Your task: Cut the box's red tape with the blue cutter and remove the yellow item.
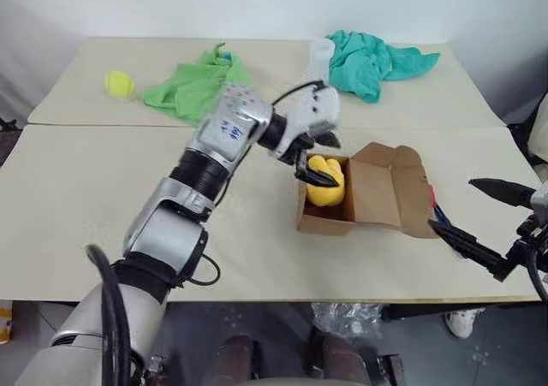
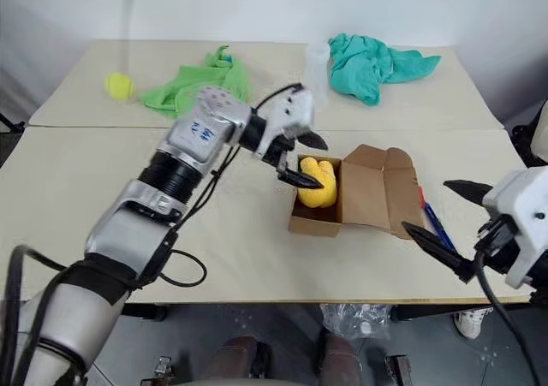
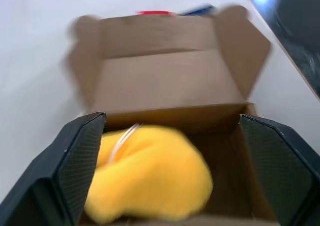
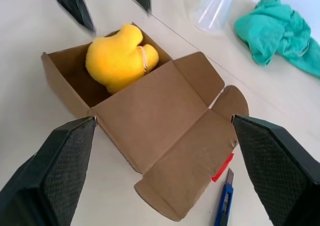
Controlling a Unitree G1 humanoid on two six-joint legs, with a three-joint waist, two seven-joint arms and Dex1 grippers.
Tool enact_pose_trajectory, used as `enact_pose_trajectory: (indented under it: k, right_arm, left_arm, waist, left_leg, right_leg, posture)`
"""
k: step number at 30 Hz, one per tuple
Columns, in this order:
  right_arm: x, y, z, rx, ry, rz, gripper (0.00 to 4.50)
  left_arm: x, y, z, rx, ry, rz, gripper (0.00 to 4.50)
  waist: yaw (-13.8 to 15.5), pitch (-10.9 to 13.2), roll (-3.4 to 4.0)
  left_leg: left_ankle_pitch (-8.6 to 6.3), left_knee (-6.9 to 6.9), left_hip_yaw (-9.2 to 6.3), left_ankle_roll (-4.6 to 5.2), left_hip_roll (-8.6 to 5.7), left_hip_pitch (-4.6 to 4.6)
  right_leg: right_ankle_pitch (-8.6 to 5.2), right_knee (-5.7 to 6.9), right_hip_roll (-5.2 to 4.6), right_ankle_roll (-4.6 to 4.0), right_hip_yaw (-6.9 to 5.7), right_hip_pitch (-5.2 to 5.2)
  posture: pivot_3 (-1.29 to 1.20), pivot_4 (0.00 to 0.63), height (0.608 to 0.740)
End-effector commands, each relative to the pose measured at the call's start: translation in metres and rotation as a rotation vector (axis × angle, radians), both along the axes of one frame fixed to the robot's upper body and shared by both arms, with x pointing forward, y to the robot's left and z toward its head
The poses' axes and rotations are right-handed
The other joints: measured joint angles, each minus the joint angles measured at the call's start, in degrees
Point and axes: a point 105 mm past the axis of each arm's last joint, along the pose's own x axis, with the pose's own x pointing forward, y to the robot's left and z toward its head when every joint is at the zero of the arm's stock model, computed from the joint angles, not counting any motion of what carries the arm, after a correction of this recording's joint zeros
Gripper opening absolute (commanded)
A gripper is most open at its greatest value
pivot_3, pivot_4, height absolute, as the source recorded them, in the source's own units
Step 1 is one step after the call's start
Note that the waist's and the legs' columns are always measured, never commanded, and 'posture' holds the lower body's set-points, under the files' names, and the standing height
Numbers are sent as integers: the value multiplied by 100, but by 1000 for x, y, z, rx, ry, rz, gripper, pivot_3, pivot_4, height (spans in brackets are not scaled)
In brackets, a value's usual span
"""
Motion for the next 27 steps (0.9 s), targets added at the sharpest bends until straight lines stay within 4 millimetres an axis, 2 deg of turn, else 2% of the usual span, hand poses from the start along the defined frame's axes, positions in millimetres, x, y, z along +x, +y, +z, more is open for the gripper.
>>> enact_pose_trajectory:
  k: [1,3,7,8,9,14,19,22,24,27]
  right_arm:
    - [-7,2,5,-22,-61,-39,4500]
    - [-13,2,4,-16,-74,-67,4500]
    - [-20,4,1,-14,-79,-96,4500]
    - [-22,5,0,-13,-81,-101,4500]
    - [-22,5,0,-11,-83,-105,4500]
    - [-22,6,-1,-11,-84,-113,4500]
    - [-19,3,3,-25,-97,-102,4500]
    - [-16,2,7,-41,-109,-77,4500]
    - [-13,1,10,-49,-111,-49,4500]
    - [-8,1,16,-54,-120,-13,4500]
  left_arm:
    - [4,-4,-18,124,-85,-45,4477]
    - [8,-5,-34,217,-155,-57,4477]
    - [19,-4,-39,294,-304,-58,4477]
    - [22,-5,-39,299,-335,-55,4095]
    - [23,-5,-38,301,-354,-58,3907]
    - [19,-12,-32,256,-333,-76,2441]
    - [15,-17,-13,159,-252,-60,942]
    - [14,-18,0,90,-197,-34,215]
    - [14,-17,9,19,-116,-2,9]
    - [15,-15,23,-75,-33,46,4]
  waist:
    - [-13,0,0]
    - [11,0,0]
    - [45,0,-1]
    - [47,0,-1]
    - [47,0,-1]
    - [43,0,-1]
    - [55,0,-1]
    - [51,0,-1]
    - [45,0,-1]
    - [42,0,-1]
  left_leg:
    - [0,0,6,-1,3,3]
    - [1,1,10,-1,7,5]
    - [-4,6,9,7,7,3]
    - [-6,7,8,11,6,3]
    - [-8,7,10,15,6,3]
    - [-15,7,12,25,6,3]
    - [-20,8,13,33,3,1]
    - [-26,10,17,43,0,0]
    - [-29,14,18,47,-2,-2]
    - [-31,19,21,51,-4,-2]
  right_leg:
    - [0,-1,0,0,0,0]
    - [0,-1,0,0,0,0]
    - [1,0,-4,0,3,0]
    - [1,0,-4,0,4,0]
    - [1,-2,-7,0,5,0]
    - [1,0,-11,1,3,-2]
    - [2,1,-10,2,0,-3]
    - [2,0,-10,2,2,-3]
    - [2,0,-11,2,3,-3]
    - [2,1,-11,3,6,-3]
  posture:
    - [0,150,740]
    - [0,150,740]
    - [0,150,740]
    - [0,150,740]
    - [0,150,740]
    - [0,150,740]
    - [0,150,740]
    - [0,150,740]
    - [0,150,740]
    - [0,150,740]
